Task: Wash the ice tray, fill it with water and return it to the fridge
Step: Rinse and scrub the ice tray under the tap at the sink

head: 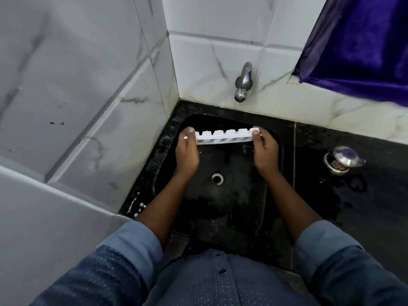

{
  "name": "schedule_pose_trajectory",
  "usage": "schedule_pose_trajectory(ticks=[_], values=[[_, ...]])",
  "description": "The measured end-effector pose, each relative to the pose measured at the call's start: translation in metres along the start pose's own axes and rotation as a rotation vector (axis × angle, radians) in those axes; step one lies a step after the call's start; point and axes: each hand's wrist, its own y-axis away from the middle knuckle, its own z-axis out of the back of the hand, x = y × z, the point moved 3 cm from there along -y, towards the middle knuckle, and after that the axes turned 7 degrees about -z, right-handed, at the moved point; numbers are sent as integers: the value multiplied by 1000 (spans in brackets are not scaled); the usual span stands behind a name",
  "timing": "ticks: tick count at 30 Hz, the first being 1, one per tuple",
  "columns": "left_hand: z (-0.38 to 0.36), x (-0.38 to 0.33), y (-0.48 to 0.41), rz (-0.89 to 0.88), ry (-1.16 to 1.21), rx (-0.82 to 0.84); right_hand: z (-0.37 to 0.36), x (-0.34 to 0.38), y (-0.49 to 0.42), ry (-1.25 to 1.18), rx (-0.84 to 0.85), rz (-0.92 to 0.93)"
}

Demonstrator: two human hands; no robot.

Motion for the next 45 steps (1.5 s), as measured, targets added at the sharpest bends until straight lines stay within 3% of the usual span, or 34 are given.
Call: schedule_pose_trajectory(ticks=[2,3,6,10,12,15,18,22,27,32,39,45], values=[[3,-2,4,-174,-43,-26,2,3,-1,25,4,170],[2,-5,3,-167,-46,-28,1,6,-3,64,53,202],[0,5,-10,102,-94,46,-3,-4,-13,223,218,26],[13,11,-26,-4,-206,253,3,0,-29,230,159,-8],[12,8,-31,16,-156,214,-2,-1,-43,228,231,-117],[11,13,-46,228,55,78,-19,-4,-73,205,358,-232],[14,18,-57,362,101,67,-35,-8,-121,263,292,-242],[10,23,-73,523,132,67,-56,0,-180,86,186,-444],[5,44,-83,670,218,103,-87,-7,-204,-237,245,-674],[-7,49,-80,781,289,147,-87,-19,-215,-262,136,-686],[-24,49,-77,857,367,133,-86,-1,-212,3,38,-566],[-34,53,-76,870,380,120,-66,-21,-196,37,131,-476]])
